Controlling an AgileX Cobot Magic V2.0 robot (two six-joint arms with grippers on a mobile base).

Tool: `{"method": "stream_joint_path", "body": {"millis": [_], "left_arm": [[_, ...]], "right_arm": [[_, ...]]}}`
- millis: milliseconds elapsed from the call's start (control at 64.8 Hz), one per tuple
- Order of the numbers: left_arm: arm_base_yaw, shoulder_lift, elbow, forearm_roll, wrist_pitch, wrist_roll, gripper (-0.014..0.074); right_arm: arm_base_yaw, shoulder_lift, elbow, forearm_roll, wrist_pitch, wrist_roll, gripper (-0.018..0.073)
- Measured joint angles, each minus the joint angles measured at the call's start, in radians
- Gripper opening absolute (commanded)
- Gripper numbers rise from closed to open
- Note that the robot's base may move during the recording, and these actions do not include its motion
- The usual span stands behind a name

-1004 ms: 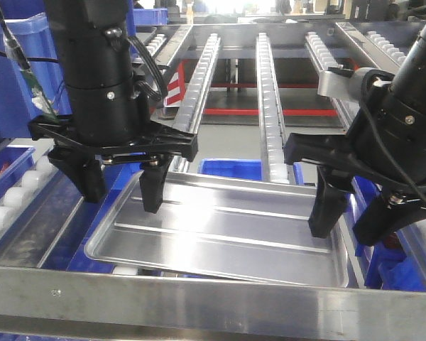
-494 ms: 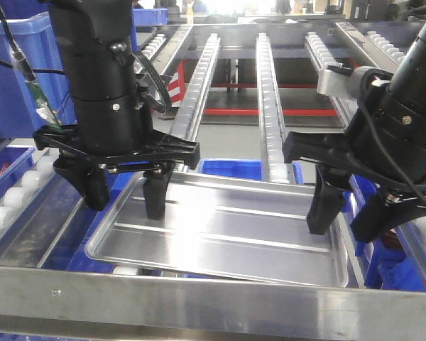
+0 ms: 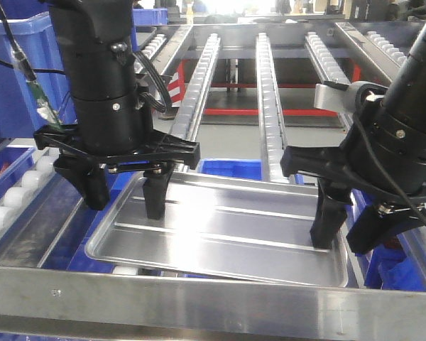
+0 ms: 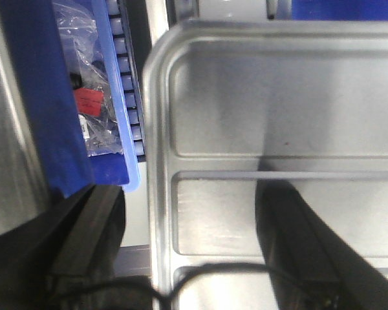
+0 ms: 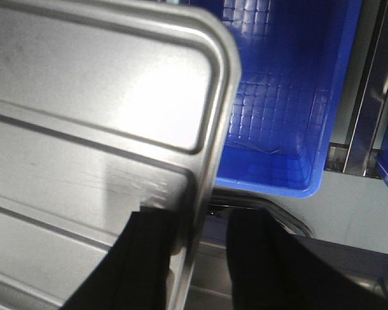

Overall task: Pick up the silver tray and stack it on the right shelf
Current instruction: 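Position both grippers at opposite short edges of the tray and close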

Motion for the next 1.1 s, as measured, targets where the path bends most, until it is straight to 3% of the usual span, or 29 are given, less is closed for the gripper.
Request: {"method": "stream_joint_path", "body": {"millis": [1096], "left_arm": [[0.0,0.008,-0.031,0.0,0.043,0.0,0.0349]], "right_arm": [[0.0,0.0,0.0,0.002,-0.002,0.002,0.034]]}}
